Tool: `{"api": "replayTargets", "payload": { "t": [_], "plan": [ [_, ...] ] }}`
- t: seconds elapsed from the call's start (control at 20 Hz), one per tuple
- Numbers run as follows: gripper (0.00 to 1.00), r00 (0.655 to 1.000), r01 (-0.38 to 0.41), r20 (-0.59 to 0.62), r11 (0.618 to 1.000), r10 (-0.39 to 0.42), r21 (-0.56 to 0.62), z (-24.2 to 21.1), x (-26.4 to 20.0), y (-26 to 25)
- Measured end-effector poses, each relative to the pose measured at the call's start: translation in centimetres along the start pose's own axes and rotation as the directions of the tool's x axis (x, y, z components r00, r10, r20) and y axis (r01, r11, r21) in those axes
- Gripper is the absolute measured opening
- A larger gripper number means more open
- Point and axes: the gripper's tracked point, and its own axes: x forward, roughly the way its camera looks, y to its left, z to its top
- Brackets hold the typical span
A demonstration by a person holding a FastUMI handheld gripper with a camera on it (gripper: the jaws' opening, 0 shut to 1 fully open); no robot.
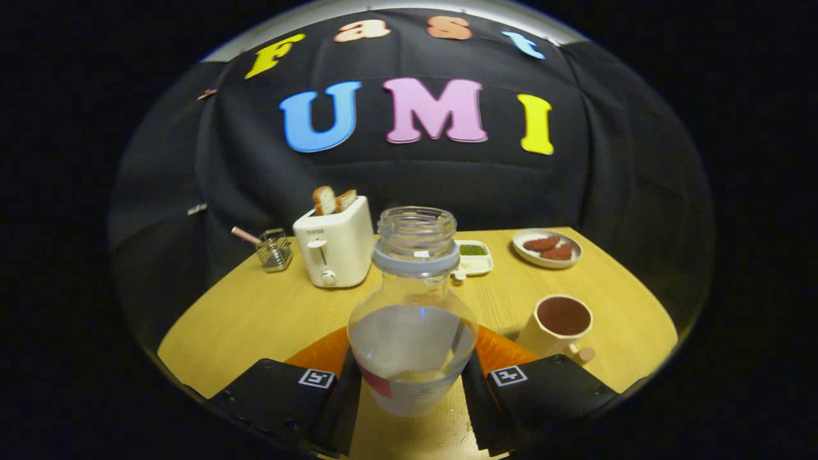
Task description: Take the bottle from table, then pour the juice into the cup, finally place the bottle on the coaster
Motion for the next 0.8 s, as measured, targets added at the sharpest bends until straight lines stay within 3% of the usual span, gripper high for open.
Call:
{"api": "replayTargets", "payload": {
  "t": [0.1,0.2,0.3,0.4,0.55,0.8],
  "plan": [
    [0.73,1.0,0.0,0.006,0.994,0.0,-0.109,0.3,1.2,0.2],
    [0.73,0.997,0.055,0.063,0.982,-0.045,-0.18,2.1,2.7,-0.1],
    [0.73,0.985,0.12,0.143,0.975,-0.094,-0.189,4.6,4.5,-0.8],
    [0.73,0.978,0.114,0.191,0.976,-0.078,-0.187,6.3,6.6,-0.4],
    [0.73,0.962,0.184,0.238,0.962,-0.135,-0.201,8.1,9.5,-1.8],
    [0.73,0.951,0.271,0.211,0.936,-0.225,-0.223,7.2,15.1,-3.5]
  ]
}}
